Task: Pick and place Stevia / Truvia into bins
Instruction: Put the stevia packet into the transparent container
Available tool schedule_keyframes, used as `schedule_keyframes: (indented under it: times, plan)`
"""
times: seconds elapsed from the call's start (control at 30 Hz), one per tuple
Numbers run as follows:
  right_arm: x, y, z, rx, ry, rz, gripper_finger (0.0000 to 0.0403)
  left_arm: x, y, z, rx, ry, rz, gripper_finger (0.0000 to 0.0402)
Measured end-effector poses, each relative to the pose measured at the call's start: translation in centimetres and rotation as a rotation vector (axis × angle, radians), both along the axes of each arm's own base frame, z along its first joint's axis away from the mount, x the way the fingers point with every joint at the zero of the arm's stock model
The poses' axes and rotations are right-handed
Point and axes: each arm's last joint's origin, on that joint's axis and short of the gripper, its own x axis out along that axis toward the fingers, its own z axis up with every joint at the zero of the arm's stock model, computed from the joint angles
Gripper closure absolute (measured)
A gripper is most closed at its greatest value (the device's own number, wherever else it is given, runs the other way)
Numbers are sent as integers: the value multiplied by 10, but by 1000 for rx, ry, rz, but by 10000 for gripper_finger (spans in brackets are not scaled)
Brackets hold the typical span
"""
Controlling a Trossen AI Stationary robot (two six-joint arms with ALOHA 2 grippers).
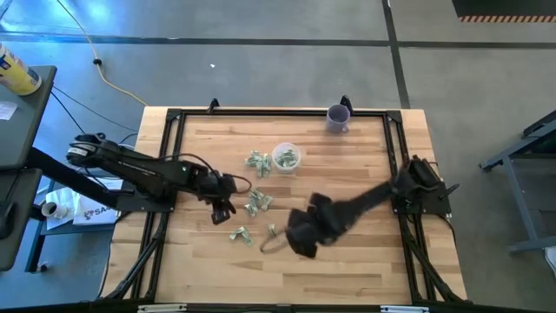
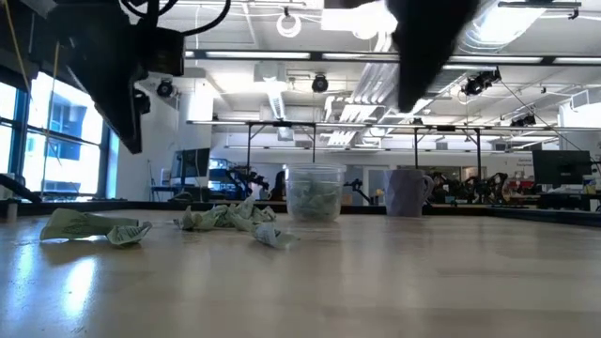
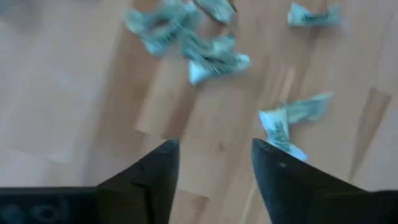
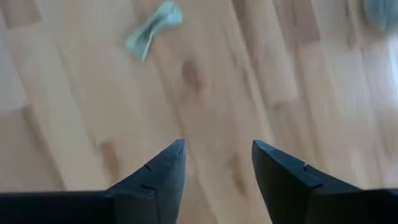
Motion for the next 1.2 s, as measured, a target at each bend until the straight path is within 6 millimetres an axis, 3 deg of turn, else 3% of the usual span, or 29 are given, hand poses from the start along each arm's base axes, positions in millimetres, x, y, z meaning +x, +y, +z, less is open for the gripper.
schedule_keyframes:
  times: [0.17, 0.33, 0.43, 0.73, 0.97, 1.07, 1.2]
  plan:
    - [-37, 39, -1, -97, 73, -19, 209, 3, -32, -16, 8, 61, -84, 135]
    - [-75, 69, 1, -214, 105, -50, 207, 0, -73, -22, 125, -40, -194, 142]
    - [-96, 83, 2, -289, 54, -92, 207, -1, -87, -27, 138, -63, -206, 150]
    - [-131, 90, -30, -364, 132, -128, 207, 15, -99, -55, 60, -28, -79, 156]
    - [-133, 88, -35, -408, 98, -108, 207, 20, -100, -81, 80, 68, 14, 163]
    - [-132, 88, -35, -423, 90, -86, 207, 25, -94, -86, 91, 87, 50, 187]
    - [-132, 88, -35, -429, 90, -73, 208, 31, -83, -88, 112, 86, 86, 257]
